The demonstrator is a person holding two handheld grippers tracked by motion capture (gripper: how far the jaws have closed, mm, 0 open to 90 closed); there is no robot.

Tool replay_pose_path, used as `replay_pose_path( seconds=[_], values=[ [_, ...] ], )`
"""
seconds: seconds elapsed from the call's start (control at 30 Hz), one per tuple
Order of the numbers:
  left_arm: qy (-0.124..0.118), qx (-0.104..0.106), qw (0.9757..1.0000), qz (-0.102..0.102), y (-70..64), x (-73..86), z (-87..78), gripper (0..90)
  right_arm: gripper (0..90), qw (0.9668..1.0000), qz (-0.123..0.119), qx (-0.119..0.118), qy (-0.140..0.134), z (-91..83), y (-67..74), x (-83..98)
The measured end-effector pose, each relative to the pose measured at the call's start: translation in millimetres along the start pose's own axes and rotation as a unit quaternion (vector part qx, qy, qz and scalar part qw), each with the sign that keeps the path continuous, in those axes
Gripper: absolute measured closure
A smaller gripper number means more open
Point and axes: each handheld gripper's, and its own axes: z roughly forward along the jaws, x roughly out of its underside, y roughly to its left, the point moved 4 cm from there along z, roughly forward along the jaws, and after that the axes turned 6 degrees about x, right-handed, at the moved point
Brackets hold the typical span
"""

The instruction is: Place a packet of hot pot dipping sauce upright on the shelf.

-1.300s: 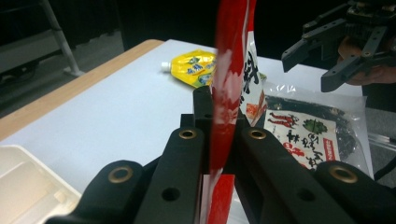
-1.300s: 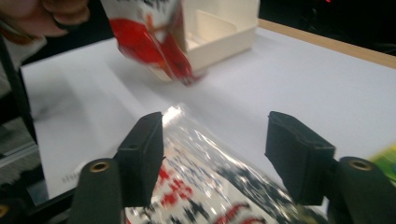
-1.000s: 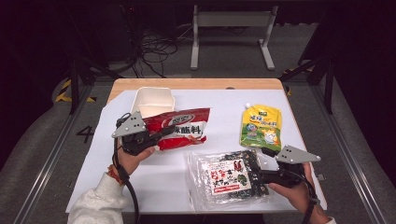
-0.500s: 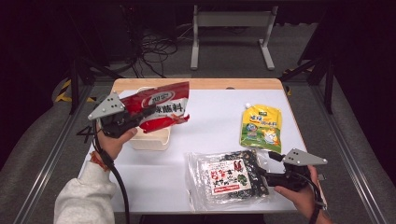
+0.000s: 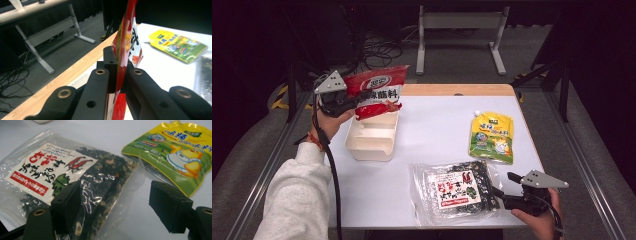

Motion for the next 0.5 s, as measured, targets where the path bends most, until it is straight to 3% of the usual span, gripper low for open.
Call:
replay_pose_path(
  seconds=[0.3, 0.5],
  values=[
    [0.027, -0.001, 0.9996, -0.003, 30.8, 15.0, 31.5, 90.0, 25.7, 0.9998, 0.014, 0.015, 0.001, -11.2, -1.8, 10.4],
    [0.066, -0.015, 0.9977, 0.005, 45.2, 26.0, 50.2, 89.9, 25.5, 0.9996, 0.017, 0.020, 0.001, -14.9, -1.5, 15.6]
  ],
)
